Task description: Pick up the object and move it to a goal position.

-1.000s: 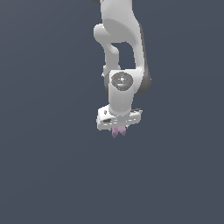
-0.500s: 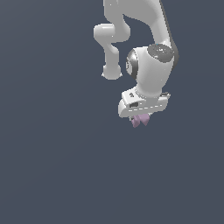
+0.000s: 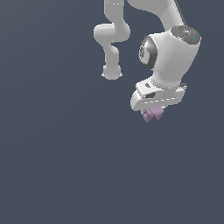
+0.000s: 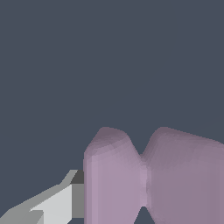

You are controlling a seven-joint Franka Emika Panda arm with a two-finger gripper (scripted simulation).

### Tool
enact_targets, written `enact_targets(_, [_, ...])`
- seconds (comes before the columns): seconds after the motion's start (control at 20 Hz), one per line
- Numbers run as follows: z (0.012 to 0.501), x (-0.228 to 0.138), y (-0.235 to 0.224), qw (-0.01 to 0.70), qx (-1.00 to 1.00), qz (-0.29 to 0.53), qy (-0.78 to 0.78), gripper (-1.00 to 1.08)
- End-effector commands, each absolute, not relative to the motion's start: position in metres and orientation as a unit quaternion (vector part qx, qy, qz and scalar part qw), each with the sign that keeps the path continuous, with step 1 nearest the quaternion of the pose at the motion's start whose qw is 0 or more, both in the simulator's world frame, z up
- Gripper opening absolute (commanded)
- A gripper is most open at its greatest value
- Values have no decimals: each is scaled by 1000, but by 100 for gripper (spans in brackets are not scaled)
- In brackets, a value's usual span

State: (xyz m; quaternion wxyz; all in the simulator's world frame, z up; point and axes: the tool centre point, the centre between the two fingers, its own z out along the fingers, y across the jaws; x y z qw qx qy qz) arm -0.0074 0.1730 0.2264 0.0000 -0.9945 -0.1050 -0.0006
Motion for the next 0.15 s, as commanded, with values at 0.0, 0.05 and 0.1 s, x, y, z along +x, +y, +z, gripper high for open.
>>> enact_targets(0.0, [227,-7,174,0,-995,0,-104,-100])
enact_targets(0.05, [227,-6,173,0,-995,0,-104,-100])
enact_targets(0.1, [226,-6,173,0,-995,0,-104,-100])
